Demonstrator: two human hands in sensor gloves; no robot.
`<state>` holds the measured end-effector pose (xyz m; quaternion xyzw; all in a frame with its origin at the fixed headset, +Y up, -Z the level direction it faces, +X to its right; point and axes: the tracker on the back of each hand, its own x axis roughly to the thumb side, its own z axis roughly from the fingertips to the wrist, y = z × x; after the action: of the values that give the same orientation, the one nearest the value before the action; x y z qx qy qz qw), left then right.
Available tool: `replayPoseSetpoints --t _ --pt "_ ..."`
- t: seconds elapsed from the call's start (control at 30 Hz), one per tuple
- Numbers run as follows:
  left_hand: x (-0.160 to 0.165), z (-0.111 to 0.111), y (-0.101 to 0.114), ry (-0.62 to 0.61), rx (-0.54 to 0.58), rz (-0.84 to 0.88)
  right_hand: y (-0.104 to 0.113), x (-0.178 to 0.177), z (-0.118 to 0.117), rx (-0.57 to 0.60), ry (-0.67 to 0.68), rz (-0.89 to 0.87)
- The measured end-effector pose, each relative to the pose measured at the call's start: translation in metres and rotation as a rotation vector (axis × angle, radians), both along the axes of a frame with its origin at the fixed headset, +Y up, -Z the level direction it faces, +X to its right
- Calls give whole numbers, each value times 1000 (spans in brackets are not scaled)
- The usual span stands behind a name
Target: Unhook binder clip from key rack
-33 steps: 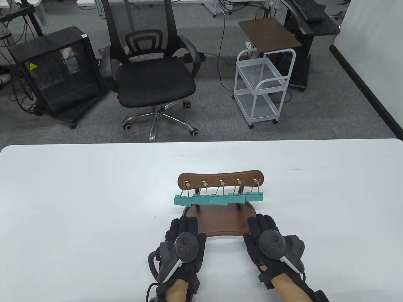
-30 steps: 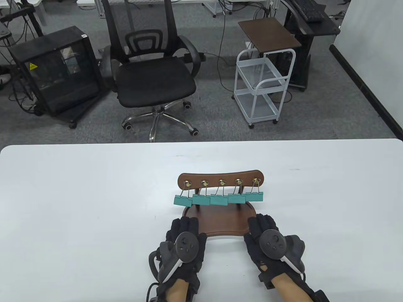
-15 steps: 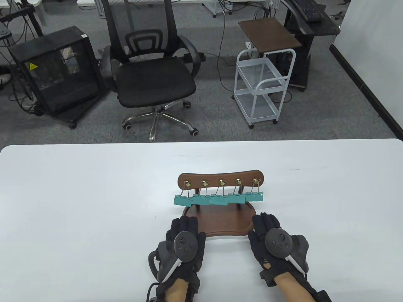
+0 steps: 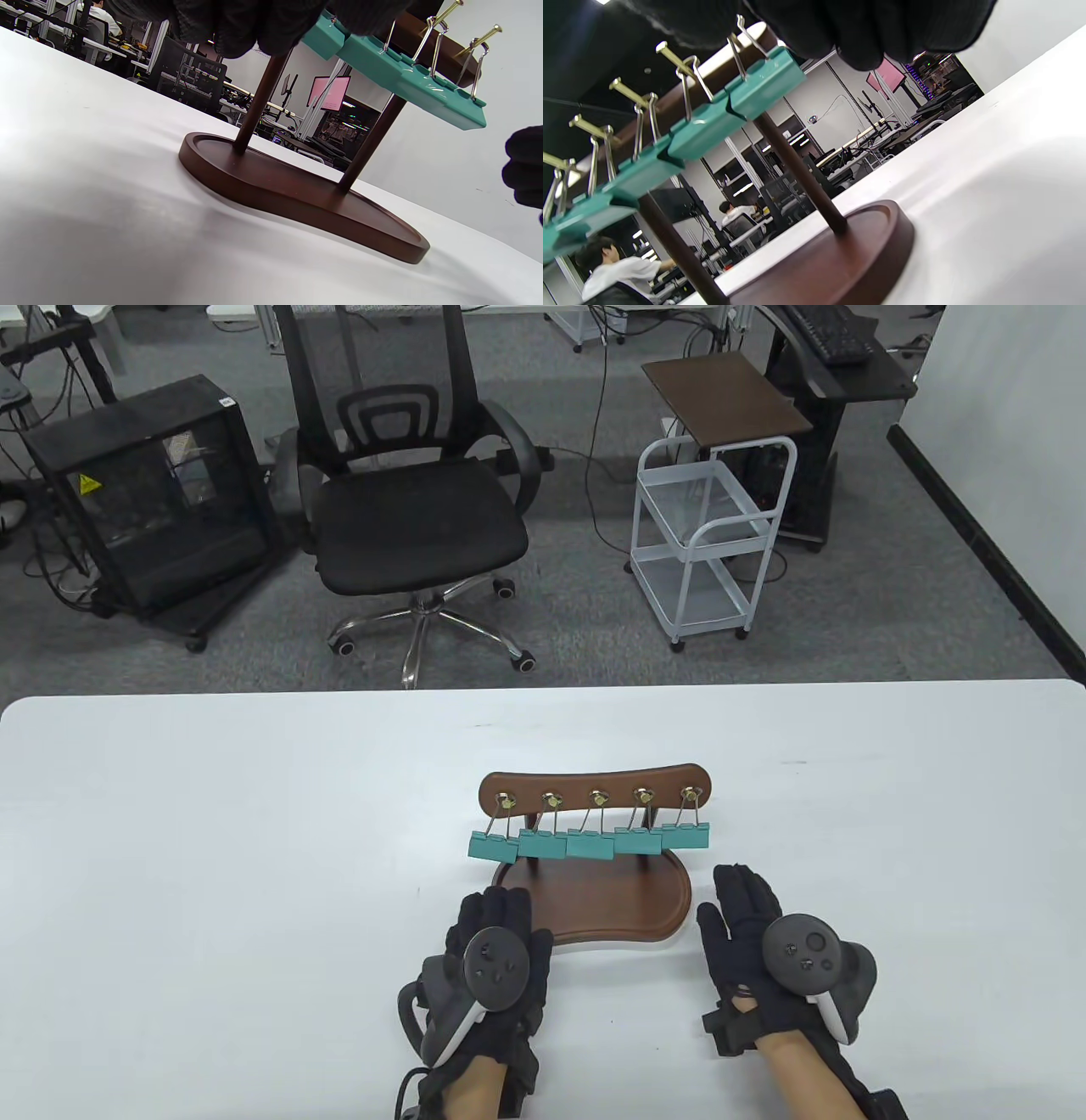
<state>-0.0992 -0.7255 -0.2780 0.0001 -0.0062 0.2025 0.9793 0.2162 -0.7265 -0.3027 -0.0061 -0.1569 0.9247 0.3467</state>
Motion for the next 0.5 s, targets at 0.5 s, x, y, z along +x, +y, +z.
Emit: replayPoseSetpoints --t 0.5 --pt "0 1 1 -14 -1 27 7 12 -47 -28 -21 -372"
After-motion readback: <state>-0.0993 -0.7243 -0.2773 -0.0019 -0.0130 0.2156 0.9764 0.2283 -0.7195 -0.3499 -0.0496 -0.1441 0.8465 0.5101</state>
